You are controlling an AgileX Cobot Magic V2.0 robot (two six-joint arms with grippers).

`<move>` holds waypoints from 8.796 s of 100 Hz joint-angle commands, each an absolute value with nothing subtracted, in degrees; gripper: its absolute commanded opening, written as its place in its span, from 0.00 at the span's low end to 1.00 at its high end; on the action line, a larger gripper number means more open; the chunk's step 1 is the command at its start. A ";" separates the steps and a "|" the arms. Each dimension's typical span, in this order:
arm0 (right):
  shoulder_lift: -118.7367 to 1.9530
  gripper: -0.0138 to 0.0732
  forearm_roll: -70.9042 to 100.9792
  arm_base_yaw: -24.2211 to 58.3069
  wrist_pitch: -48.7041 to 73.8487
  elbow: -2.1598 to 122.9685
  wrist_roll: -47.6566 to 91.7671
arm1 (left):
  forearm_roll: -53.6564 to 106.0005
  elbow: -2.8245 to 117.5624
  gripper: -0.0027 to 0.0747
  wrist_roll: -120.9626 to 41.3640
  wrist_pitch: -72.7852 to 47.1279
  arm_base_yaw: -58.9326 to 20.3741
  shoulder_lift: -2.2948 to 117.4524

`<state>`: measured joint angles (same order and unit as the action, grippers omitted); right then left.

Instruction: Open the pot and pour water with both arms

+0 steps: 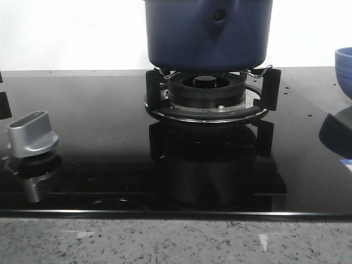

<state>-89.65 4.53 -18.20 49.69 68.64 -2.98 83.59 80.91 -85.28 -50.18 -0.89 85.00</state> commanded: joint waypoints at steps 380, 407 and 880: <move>-86.18 0.10 -3.16 17.25 -63.84 57.78 2.89 | 88.06 82.89 0.37 -84.77 -48.74 -0.74 82.20; -86.18 0.10 -1.76 17.25 -65.58 57.90 2.89 | 88.06 82.89 0.37 -84.77 -48.74 -0.74 82.20; -67.96 0.73 7.57 -19.41 50.72 70.69 3.62 | 94.19 89.63 0.37 -97.11 -49.82 -24.21 98.96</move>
